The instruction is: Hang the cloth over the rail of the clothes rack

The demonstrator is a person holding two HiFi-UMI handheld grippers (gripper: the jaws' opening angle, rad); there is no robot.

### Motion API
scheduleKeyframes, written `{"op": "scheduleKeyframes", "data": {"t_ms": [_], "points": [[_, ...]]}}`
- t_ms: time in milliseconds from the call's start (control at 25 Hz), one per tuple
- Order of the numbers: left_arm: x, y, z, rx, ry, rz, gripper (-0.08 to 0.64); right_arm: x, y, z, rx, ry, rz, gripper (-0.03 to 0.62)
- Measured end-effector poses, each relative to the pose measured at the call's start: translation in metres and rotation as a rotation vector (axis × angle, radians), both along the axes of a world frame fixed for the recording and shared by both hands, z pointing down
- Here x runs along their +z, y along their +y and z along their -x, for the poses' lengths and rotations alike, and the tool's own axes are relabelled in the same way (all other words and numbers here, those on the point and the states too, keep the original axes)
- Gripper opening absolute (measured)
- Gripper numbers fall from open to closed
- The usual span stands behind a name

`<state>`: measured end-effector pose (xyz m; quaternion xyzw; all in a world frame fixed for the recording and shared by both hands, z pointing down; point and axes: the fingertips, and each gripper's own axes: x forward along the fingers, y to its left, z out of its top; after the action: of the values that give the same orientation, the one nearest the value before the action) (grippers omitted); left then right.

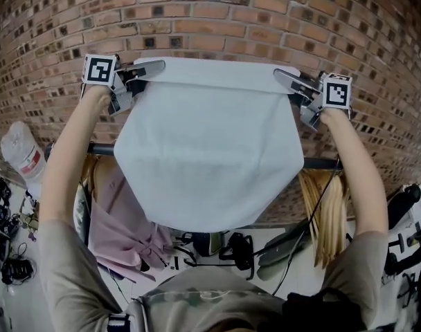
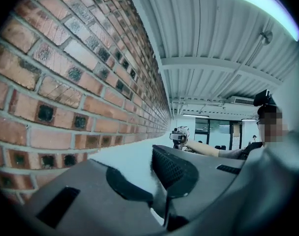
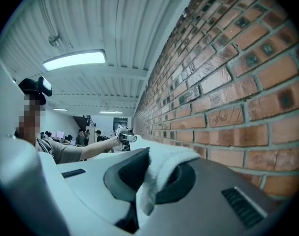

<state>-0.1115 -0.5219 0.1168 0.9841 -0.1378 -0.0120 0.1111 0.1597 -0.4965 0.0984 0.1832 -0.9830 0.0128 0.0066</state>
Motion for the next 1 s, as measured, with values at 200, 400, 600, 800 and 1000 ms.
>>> {"op": "scheduleKeyframes", "data": {"t_ms": [200, 400, 600, 800, 1000], "points": [[0.02, -0.011, 0.002, -0.035, -0.031, 0.068, 0.02, 0.024, -0.01, 0.003, -0.001, 0.027, 0.044, 0.018], [0.036, -0.01, 0.001, -0.027, -0.054, 0.112, 0.02, 0.036, -0.012, 0.004, -0.025, -0.006, 0.109, 0.018], [0.038, -0.008, 0.002, -0.009, -0.073, 0.103, 0.02, 0.033, -0.01, 0.002, -0.046, -0.028, 0.125, 0.021], [0.044, 0.008, -0.01, 0.078, -0.129, 0.068, 0.078, 0.039, -0.003, 0.008, -0.069, -0.005, 0.176, 0.16], [0.043, 0.018, -0.014, 0.112, -0.103, 0.069, 0.159, 0.045, 0.002, 0.011, -0.078, -0.011, 0.227, 0.282]]}}
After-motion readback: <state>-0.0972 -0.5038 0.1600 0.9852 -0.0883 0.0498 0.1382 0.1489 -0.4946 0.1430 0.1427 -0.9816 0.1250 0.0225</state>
